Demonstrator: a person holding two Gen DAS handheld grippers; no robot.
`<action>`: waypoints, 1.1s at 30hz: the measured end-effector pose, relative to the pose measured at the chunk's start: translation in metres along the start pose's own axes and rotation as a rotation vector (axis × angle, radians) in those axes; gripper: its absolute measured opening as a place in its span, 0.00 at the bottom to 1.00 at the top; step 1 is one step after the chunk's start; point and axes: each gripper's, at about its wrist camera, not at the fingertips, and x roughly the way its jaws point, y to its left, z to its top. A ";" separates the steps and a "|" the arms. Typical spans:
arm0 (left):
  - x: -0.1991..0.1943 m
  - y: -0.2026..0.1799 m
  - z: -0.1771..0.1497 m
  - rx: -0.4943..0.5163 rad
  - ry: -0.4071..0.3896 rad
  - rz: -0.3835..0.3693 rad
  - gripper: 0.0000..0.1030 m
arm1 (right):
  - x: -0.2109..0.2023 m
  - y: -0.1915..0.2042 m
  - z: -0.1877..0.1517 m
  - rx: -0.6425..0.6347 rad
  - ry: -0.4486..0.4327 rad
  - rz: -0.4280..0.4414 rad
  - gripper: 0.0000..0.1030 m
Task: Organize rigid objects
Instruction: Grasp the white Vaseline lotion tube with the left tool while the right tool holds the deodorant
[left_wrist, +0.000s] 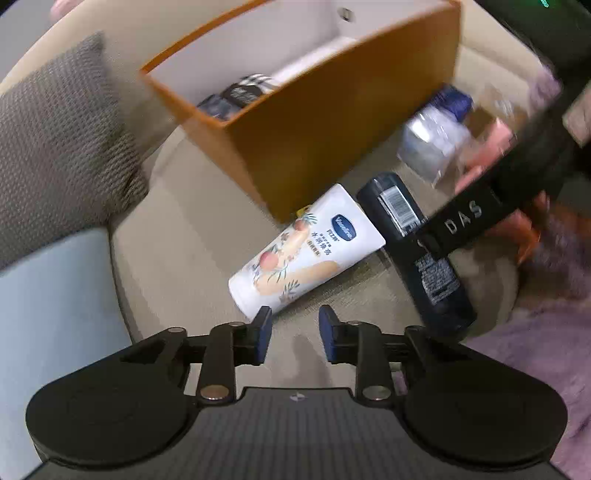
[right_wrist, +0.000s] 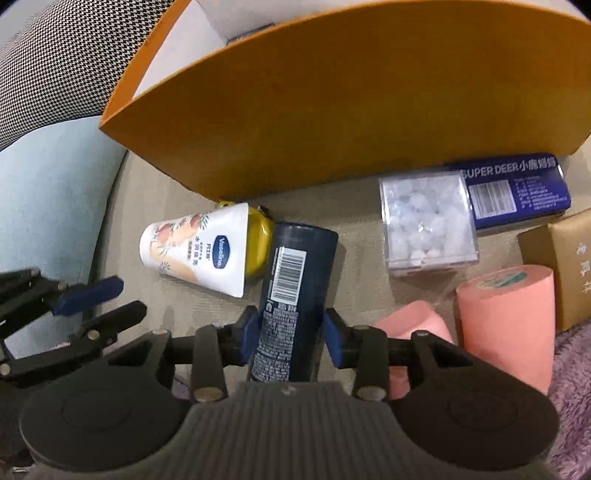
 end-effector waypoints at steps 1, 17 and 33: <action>0.003 -0.003 0.002 0.032 -0.001 0.008 0.37 | 0.001 -0.001 0.000 0.000 0.000 0.005 0.40; 0.043 -0.053 0.014 0.389 -0.015 0.184 0.57 | 0.005 -0.007 0.002 -0.040 0.006 0.040 0.41; 0.002 -0.013 0.024 -0.061 -0.047 -0.014 0.23 | -0.014 -0.003 -0.006 -0.100 -0.044 0.012 0.39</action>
